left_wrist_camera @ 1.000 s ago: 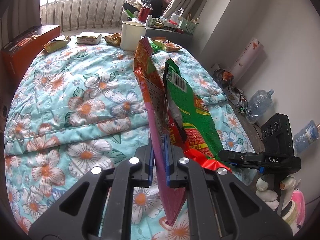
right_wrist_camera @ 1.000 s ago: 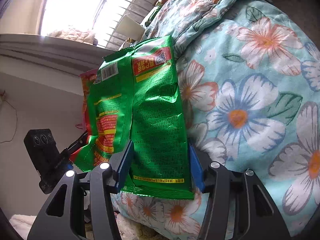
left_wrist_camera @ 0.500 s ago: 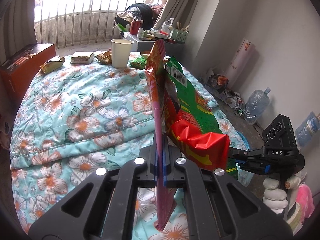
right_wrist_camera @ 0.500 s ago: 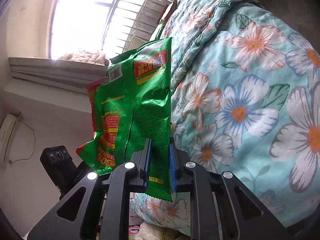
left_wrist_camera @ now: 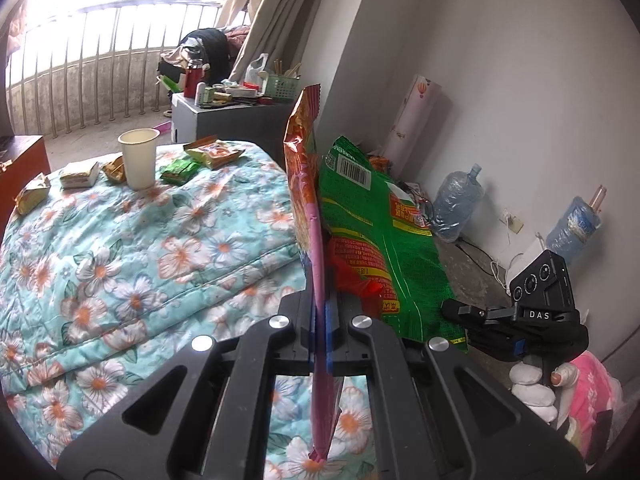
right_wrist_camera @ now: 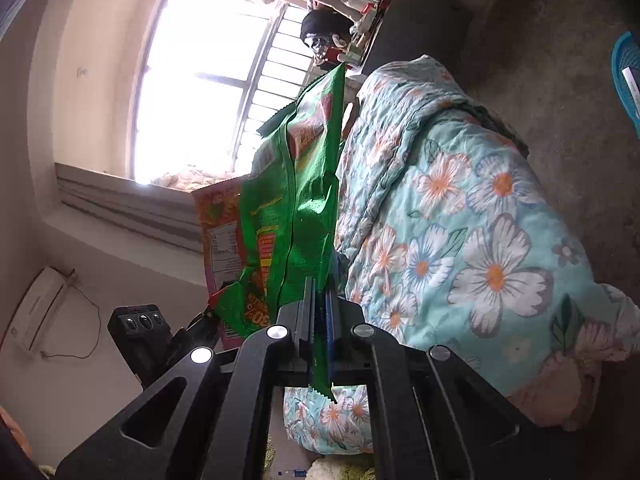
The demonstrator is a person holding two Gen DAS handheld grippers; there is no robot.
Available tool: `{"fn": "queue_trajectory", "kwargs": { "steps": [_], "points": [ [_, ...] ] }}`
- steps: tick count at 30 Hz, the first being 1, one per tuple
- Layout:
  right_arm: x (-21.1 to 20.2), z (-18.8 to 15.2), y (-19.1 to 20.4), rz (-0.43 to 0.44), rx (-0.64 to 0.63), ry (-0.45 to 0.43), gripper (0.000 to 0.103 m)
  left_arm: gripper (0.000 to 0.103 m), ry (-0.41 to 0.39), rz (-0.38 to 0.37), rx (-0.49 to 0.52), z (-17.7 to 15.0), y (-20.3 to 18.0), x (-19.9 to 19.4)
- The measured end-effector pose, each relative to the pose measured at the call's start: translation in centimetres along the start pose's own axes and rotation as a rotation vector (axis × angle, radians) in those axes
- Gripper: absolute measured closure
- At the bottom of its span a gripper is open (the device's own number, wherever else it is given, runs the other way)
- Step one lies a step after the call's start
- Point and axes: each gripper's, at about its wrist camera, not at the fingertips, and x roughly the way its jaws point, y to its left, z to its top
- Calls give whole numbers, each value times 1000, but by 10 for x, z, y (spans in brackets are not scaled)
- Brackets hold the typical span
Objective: Collect trash
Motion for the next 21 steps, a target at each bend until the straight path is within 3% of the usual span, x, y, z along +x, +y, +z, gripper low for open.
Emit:
{"fn": "queue_trajectory", "kwargs": {
  "steps": [6,12,21],
  "points": [
    [-68,23,-32,-31,70,-173,98,102,47,-128,121,24,-77,58],
    [-119,48,-90,-97,201,-334,98,102,189,-258,209,35,-158,151],
    [-160,92,-219,-198,480,-465,98,102,442,-345,288,28,-248,326]
  ]
}}
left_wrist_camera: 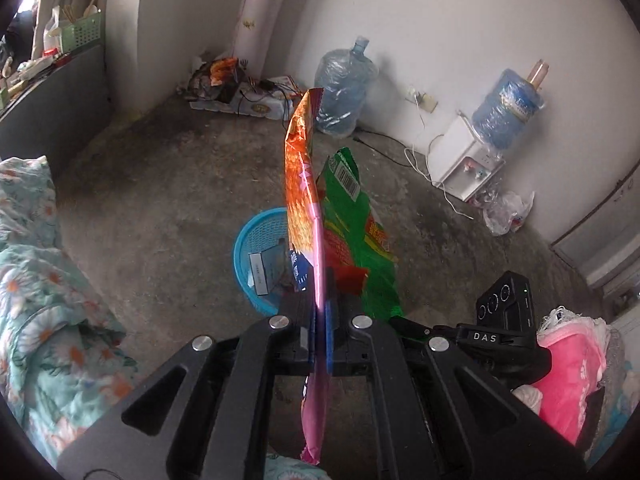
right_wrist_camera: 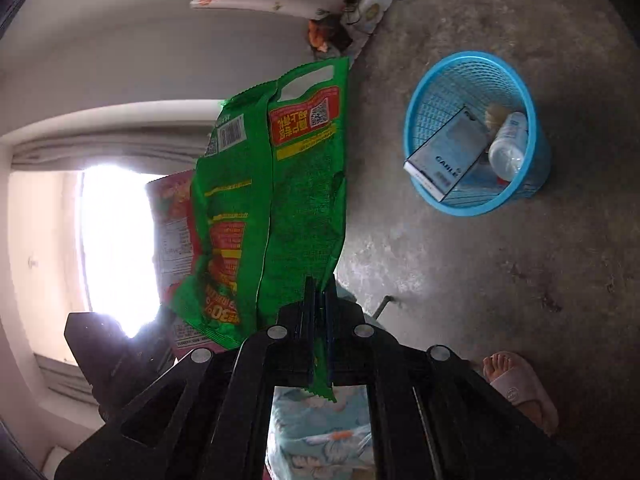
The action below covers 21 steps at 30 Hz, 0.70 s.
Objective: Collect trash
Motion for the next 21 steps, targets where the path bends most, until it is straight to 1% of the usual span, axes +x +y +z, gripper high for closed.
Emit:
{"fn": "queue_trajectory", "kwargs": {
  "steps": [3,5,6,7,8,9,10,11,12,13,15,16,17,18,20,21],
  "points": [
    [17,26,-28,-45,76,-35,98,101,65,-16,9,20,3,59],
    [30,44,-46,-62,112,-47,98,101,91,-19,-11,28,10,95],
    [38,53,-57,-70,137,-56,98,99,105,-28,-22,32,14,112],
    [46,62,-68,-76,160,-57,94,93,114,-33,-35,35,18,129],
    [55,71,-80,-94,181,-56,94,86,121,-35,-50,38,23,145],
    [65,79,-94,-130,204,-65,88,65,136,-33,-65,39,28,161],
    [72,89,-110,-181,221,-80,79,47,157,-31,-80,39,35,176],
    [77,94,-123,-234,241,-90,66,46,169,-20,-105,39,43,188],
    [87,98,-140,-289,267,-94,63,46,178,-7,-131,38,49,198],
    [90,98,-152,-276,287,-104,68,46,194,-4,-157,35,56,204],
    [93,95,-164,-220,334,-118,67,46,221,-17,-202,31,68,210],
    [92,93,-163,-222,339,-130,67,46,213,-26,-214,29,72,206],
    [90,92,-160,-223,325,-136,63,46,197,-36,-216,28,75,201],
    [89,91,-155,-228,301,-142,63,45,185,-40,-211,28,79,196],
    [86,89,-144,-284,259,-148,55,45,166,-59,-212,32,82,184],
    [84,89,-136,-298,226,-149,54,45,151,-72,-215,34,84,174]
  ]
}}
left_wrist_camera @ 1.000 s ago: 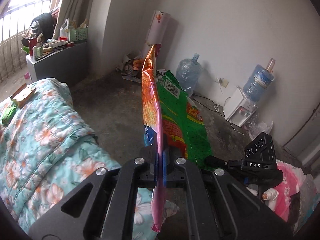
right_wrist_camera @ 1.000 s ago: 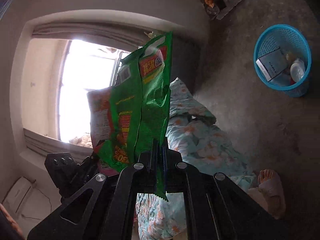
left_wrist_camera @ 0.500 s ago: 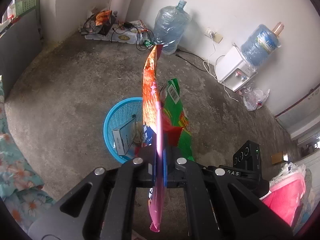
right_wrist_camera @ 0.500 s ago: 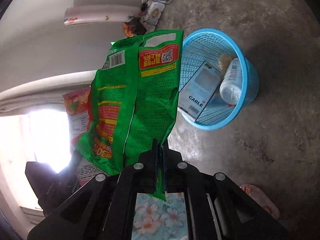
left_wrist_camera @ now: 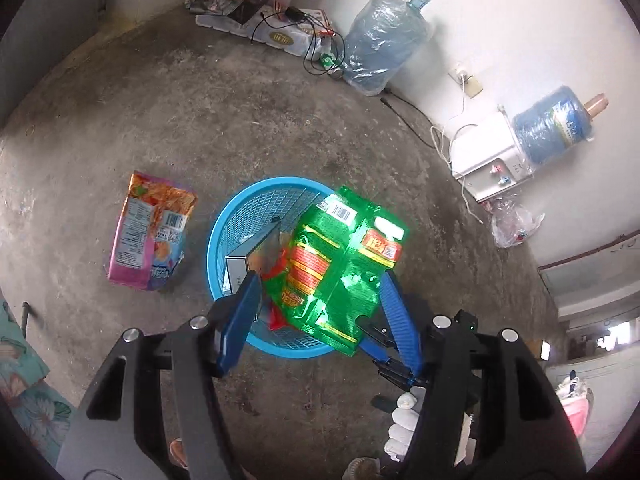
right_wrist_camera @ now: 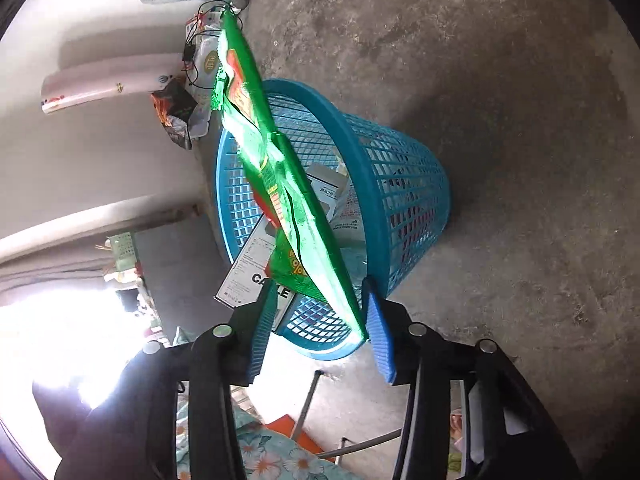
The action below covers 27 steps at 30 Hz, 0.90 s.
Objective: Collect trash
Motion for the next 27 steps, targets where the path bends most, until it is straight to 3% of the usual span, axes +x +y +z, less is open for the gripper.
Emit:
{"fn": "queue_trajectory", "kwargs": {
  "steps": [4,9,11,14,18,21,22,25,27],
  "points": [
    [-22,-14,26,-101,-155,-10,49,43,-74,-60,20,1,0,-60],
    [-57,-39,53,-236,-327,-91,47,36,-197,-48,69,-14,3,-161],
    [-72,-53,67,-221,-393,-120,47,33,-246,-37,78,-25,7,-204],
    [-75,-82,105,-129,-576,-109,47,28,-325,-19,104,-49,20,-267],
    [-14,-132,163,-87,-867,53,41,24,-428,58,109,-92,45,-339],
    [62,-165,184,-97,-938,223,37,23,-487,98,55,-128,71,-381],
    [93,-170,185,-119,-937,278,37,23,-499,118,32,-140,81,-390],
    [179,-171,172,-291,-872,344,37,23,-529,184,-52,-174,111,-416],
    [230,-160,157,-399,-814,349,37,23,-554,223,-108,-195,130,-433]
  ]
}}
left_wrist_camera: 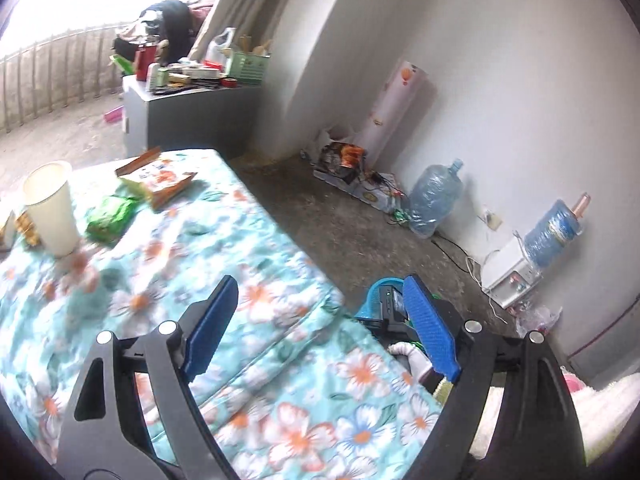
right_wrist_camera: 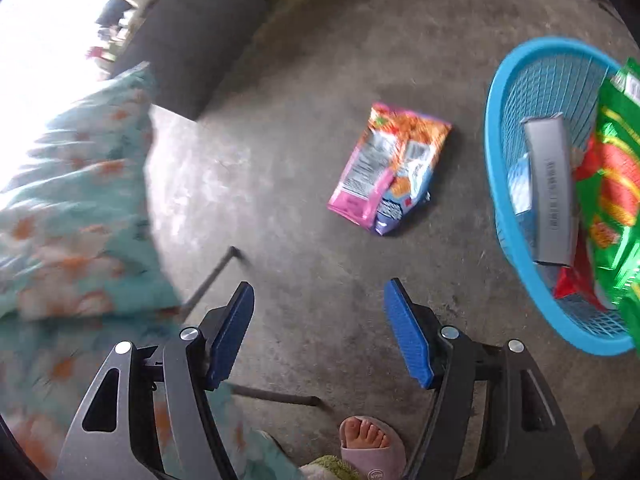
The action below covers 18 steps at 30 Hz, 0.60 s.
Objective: Collect trash
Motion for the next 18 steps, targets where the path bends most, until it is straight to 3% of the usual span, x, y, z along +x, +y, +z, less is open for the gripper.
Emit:
{"fn": "queue_trajectory", "kwargs": {
  "steps": [3,8,13,18],
  "points": [
    [57,27,-11,-129,52,20,37,23,-52,57,-38,-11,30,-32],
    [126,71,-52,-262,191,38,36,23,-132,125,-109,-18,75,-63],
    [148,100,-88,-294,310,-27,31,23,-167,129,-191,-21,111,-71],
    [174,114,-101,-303,322,-39,31,23,-174,147,-217,-31,132,-69]
  ]
}}
